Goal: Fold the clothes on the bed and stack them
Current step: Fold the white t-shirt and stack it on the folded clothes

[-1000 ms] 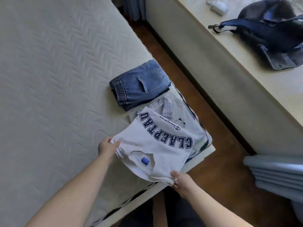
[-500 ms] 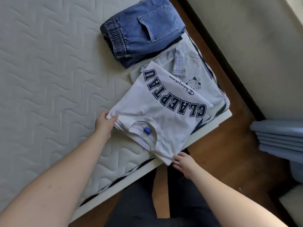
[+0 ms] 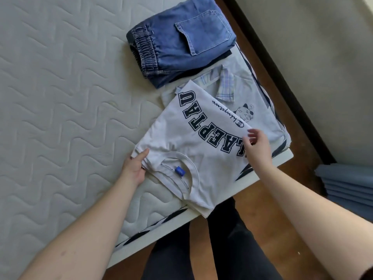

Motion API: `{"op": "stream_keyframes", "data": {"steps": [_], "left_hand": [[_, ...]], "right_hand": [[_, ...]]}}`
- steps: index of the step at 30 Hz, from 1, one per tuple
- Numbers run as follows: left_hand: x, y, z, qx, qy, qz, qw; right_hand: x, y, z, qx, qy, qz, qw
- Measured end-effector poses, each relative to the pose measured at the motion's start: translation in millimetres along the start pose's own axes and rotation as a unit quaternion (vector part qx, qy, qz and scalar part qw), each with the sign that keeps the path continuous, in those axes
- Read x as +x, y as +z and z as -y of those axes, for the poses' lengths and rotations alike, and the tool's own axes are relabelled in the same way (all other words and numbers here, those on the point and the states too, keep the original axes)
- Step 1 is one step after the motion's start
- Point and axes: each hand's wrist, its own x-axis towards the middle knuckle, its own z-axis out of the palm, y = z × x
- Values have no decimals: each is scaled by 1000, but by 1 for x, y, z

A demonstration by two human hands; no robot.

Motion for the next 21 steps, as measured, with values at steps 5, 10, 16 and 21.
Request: {"op": "stream_keyframes", "data": {"steps": [5, 10, 16, 21], "left_hand": [[5, 3, 6, 16, 73, -37, 996], [9, 7, 1, 19, 125, -69, 990], [7, 1, 7, -63, 60, -33, 996], [5, -4, 10, 22, 100, -84, 991]], "right_hand": [[70, 31, 61, -123, -146, 68, 979], [106, 72, 108, -167, -177, 146, 959], [131, 115, 140, -182, -175, 192, 948], [140, 119, 150, -252, -147, 194, 937]]}}
